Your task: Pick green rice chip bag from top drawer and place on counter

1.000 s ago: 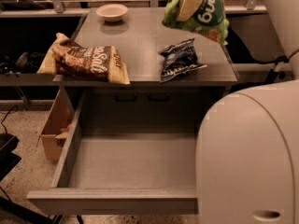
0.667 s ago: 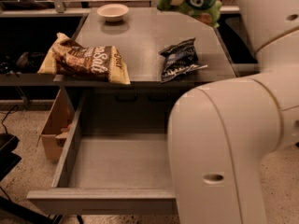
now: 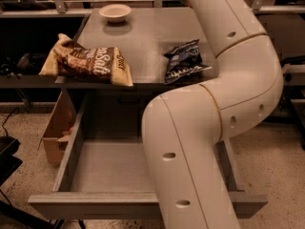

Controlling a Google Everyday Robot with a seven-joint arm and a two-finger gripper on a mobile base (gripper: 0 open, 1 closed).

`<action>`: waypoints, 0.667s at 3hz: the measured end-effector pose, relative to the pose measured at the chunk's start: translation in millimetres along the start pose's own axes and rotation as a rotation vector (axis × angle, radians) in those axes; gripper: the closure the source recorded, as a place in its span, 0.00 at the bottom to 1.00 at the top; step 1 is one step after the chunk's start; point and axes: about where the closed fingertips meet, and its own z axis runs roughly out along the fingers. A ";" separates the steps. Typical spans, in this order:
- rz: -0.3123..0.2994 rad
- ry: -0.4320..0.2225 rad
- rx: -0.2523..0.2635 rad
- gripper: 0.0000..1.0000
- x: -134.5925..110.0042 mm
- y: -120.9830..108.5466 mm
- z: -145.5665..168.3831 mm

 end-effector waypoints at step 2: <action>0.138 0.071 -0.072 1.00 0.2 55.5 82.0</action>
Offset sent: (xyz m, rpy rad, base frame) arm 0.1833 -0.0003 -0.0639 0.1415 0.1760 -0.2110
